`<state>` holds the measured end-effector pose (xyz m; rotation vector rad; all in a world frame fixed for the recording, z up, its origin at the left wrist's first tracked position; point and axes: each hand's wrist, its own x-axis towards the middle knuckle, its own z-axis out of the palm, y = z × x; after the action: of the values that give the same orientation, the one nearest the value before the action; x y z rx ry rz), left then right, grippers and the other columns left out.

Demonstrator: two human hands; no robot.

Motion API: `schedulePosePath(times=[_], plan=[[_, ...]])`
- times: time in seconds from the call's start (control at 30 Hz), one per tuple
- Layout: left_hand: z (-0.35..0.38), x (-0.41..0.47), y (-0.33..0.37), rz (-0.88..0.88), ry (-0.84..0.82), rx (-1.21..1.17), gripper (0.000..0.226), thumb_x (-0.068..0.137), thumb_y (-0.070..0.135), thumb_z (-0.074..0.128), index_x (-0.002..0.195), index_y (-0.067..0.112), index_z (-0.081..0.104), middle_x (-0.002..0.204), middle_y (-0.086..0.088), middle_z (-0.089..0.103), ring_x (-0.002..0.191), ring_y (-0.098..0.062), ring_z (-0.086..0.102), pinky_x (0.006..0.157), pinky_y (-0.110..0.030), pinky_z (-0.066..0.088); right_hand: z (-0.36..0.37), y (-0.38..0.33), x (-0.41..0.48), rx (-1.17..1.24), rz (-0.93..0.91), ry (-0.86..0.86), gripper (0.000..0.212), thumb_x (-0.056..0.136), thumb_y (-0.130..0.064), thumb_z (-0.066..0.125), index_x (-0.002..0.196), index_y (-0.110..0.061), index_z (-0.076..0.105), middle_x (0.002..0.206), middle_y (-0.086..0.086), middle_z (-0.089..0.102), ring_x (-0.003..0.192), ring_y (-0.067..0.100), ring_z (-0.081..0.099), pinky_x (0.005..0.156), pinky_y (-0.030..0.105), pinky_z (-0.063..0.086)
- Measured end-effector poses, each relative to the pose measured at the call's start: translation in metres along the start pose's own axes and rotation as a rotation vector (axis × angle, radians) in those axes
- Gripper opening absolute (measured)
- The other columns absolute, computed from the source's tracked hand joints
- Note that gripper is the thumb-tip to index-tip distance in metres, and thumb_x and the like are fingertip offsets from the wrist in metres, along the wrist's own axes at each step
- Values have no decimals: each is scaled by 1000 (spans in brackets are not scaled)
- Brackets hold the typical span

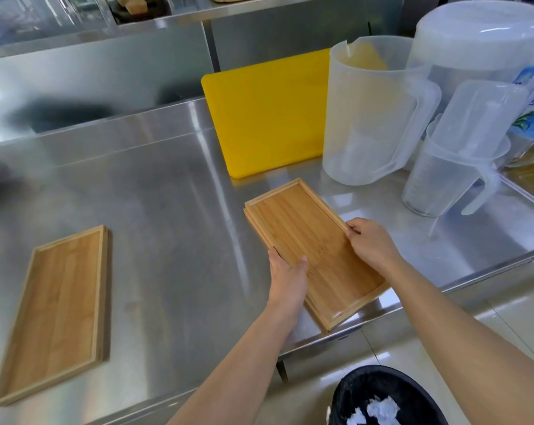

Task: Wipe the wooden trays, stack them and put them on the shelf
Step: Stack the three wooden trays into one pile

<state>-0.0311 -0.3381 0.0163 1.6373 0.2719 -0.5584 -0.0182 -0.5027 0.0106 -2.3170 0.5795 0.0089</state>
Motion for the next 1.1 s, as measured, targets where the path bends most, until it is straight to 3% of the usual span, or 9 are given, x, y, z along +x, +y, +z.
schedulePosePath(times=[0.1, 0.23, 0.43, 0.6, 0.73, 0.87, 0.97, 1.03, 1.1], plan=[[-3, 4, -4, -19, 12, -52, 65, 94, 28, 48, 147, 36, 11, 150, 3, 34, 134, -22, 37, 111, -49, 32, 8, -5, -4, 11, 5, 38, 22, 92, -9, 43, 94, -6, 64, 91, 9, 63, 80, 22, 55, 64, 29, 37], [-20, 4, -2, -13, 61, -89, 65, 93, 24, 49, 147, 34, 14, 147, 4, 38, 130, -22, 42, 109, -48, 35, 25, -17, -10, 23, 1, 65, 23, 92, -8, 42, 93, -1, 64, 90, 13, 64, 81, 27, 57, 67, 32, 41], [-55, 3, 3, 16, 121, -154, 50, 95, 18, 48, 140, 28, 31, 129, 3, 56, 112, -21, 55, 93, -42, 47, 55, -40, -15, 36, -25, 74, 22, 89, -6, 42, 80, 7, 58, 77, 17, 59, 68, 25, 50, 58, 33, 35], [-92, 7, 2, -9, 199, -179, 44, 94, 17, 48, 136, 29, 40, 122, 3, 60, 106, -22, 59, 83, -39, 49, 83, -66, -21, 59, -57, 58, 21, 86, -2, 40, 66, -3, 45, 66, 11, 47, 63, 26, 43, 53, 33, 27], [-124, 11, 1, -32, 236, -246, 38, 94, 15, 47, 131, 25, 47, 118, 0, 62, 104, -24, 61, 86, -46, 52, 108, -91, -28, 79, -61, 53, 18, 85, 0, 39, 69, -3, 48, 69, 13, 48, 65, 25, 44, 58, 33, 32], [-154, 15, -4, -32, 271, -245, 38, 93, 17, 48, 130, 24, 49, 120, -2, 63, 105, -26, 62, 92, -52, 50, 130, -112, -36, 68, -57, 39, 23, 87, -2, 39, 65, -7, 44, 64, 4, 45, 69, 25, 46, 54, 32, 32], [-175, 13, -8, -27, 257, -235, 39, 92, 27, 47, 131, 25, 50, 126, -2, 62, 110, -25, 61, 97, -49, 47, 139, -122, -38, 105, -53, -17, 21, 90, -10, 41, 82, -1, 57, 77, 8, 55, 79, 29, 56, 68, 39, 46], [-183, 3, -11, 8, 271, -224, 45, 96, 32, 46, 139, 22, 41, 137, 2, 53, 122, -19, 52, 103, -36, 39, 138, -120, -41, 204, -52, -116, 28, 92, -25, 45, 99, -3, 61, 89, 4, 59, 88, 22, 57, 75, 34, 45], [-189, -14, -16, 80, 234, -173, 48, 97, 34, 46, 142, 21, 37, 138, 11, 48, 126, -9, 45, 98, -23, 33, 129, -113, -49, 438, -42, -279, 39, 91, -37, 49, 121, -14, 58, 110, -4, 61, 104, 13, 55, 88, 28, 41]])
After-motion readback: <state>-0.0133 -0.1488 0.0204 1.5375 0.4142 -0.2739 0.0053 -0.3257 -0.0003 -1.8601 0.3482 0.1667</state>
